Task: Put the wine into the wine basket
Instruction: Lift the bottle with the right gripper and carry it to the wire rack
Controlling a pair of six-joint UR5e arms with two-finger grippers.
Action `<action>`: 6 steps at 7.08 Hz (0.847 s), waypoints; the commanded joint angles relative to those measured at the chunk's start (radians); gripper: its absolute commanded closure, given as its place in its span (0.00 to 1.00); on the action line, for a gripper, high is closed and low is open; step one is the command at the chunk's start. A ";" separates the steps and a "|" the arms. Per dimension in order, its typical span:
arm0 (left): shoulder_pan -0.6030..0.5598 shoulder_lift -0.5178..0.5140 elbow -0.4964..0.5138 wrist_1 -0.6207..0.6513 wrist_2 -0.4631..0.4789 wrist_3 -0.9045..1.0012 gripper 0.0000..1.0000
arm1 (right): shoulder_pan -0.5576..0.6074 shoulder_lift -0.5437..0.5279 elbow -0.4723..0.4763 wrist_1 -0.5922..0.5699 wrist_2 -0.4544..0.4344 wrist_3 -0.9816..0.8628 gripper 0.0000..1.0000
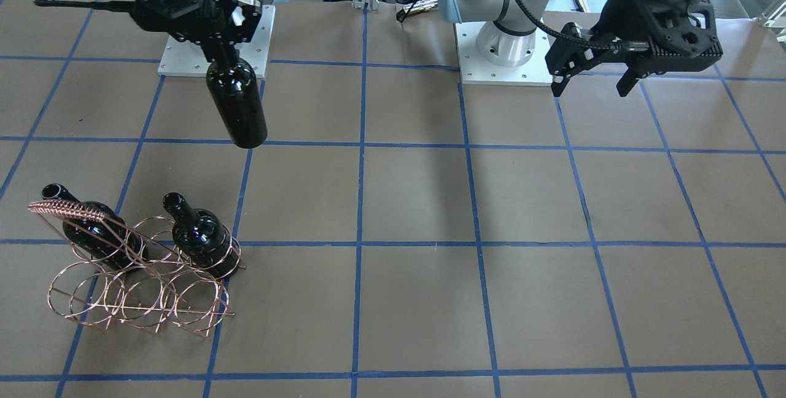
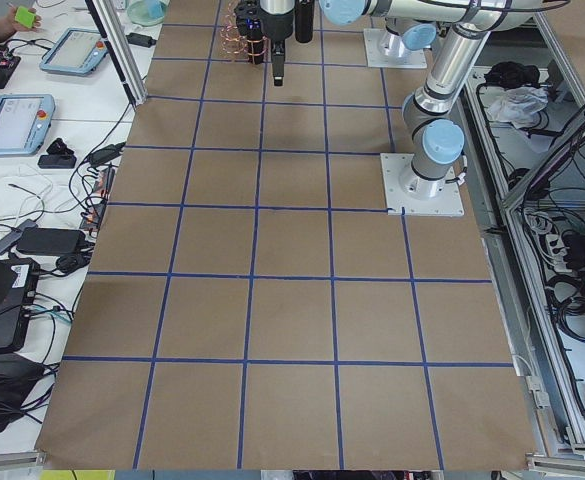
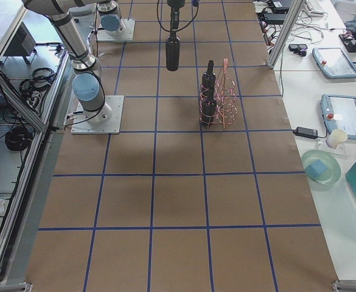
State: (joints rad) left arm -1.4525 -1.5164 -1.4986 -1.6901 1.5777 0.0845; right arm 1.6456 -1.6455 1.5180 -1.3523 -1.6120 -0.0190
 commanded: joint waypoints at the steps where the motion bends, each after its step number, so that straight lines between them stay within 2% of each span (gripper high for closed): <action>1: -0.016 0.001 0.000 0.001 -0.004 -0.008 0.00 | -0.200 -0.007 -0.013 -0.033 -0.008 -0.317 0.99; 2: -0.016 0.002 -0.003 0.003 -0.004 -0.008 0.00 | -0.228 0.025 -0.045 -0.100 0.000 -0.350 0.99; 4: -0.016 0.004 -0.005 0.003 -0.002 -0.006 0.00 | -0.230 0.161 -0.160 -0.126 -0.003 -0.428 0.99; 6: -0.016 0.007 -0.009 0.006 -0.002 0.006 0.00 | -0.234 0.205 -0.164 -0.178 0.000 -0.438 0.99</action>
State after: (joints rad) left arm -1.4680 -1.5117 -1.5062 -1.6854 1.5715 0.0814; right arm 1.4158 -1.4769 1.3651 -1.5048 -1.6131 -0.4425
